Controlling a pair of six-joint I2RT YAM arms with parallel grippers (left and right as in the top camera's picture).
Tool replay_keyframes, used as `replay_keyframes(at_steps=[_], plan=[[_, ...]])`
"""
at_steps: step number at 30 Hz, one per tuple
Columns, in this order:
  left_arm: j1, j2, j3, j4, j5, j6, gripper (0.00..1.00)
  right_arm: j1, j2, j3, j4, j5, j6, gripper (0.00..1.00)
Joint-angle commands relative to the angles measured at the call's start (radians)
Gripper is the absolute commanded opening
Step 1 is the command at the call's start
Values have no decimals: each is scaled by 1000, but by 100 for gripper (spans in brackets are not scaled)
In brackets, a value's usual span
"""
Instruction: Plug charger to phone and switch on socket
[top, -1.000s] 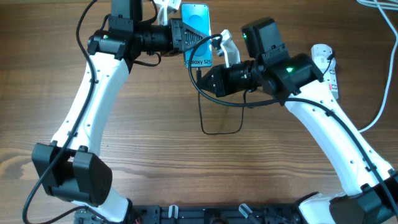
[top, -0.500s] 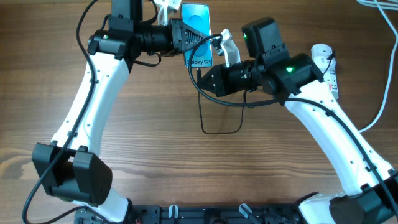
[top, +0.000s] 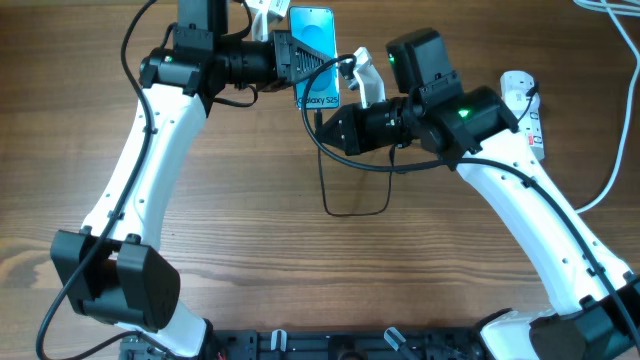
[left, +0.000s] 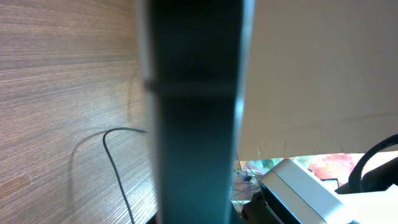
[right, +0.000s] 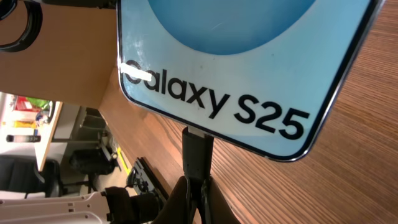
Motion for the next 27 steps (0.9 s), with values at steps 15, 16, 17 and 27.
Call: replay_keyframes(at_steps=[15,16,17,27], plan=[[-5,-16,7,-32,58,79,4,-8,2,8,42,25,11,4],[-5,-16,7,-32,58,79,4,-8,2,8,42,25,12,4],[-5,-16,7,-32,58,79,4,-8,2,8,42,25,11,4],[-5,-16,7,-33,120,79,4,-8,2,8,53,25,7,4]])
